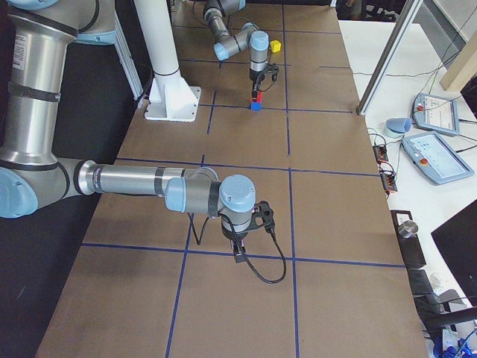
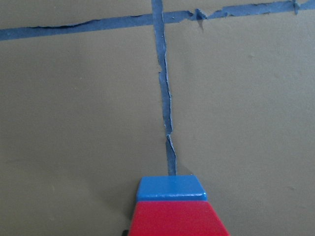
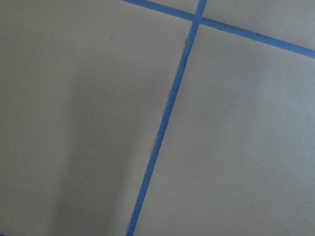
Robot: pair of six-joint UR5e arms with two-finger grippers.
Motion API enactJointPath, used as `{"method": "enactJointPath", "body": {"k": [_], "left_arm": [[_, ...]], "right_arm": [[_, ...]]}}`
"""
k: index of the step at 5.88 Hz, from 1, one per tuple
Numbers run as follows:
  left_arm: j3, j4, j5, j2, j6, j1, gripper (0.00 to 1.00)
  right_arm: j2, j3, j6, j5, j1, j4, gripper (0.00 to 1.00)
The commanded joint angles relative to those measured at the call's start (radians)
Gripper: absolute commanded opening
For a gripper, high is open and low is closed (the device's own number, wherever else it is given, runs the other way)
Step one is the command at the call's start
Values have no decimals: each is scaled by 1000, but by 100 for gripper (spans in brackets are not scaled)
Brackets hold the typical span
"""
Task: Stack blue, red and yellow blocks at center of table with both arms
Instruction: 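Lower the red cube onto the blue cube and open the left gripper, then lift the left gripper and move it toward the yellow cube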
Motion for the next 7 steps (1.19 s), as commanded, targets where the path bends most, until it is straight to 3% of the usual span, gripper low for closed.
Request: {"method": "enactJointPath", "body": {"k": [1, 2, 3, 4, 5, 7], "left_arm": [[-6, -7, 1, -1, 13, -1, 89], [-21, -29, -1, -1, 18, -24, 99], [-88, -16, -10, 0, 21, -76, 99], [-143, -17, -83, 49, 31, -128, 99], [-215, -11, -172, 161, 212, -203, 100], [-291, -40, -217, 405, 557, -358, 100]], "right_arm": [[0, 0, 0, 0, 0, 0, 100], [0, 0, 0, 0, 0, 0, 100], [0, 0, 0, 0, 0, 0, 100], [-1, 2, 3, 0, 0, -1, 100], [-3, -5, 6, 0, 0, -2, 100], [3, -3, 40, 0, 0, 0, 100]]}}
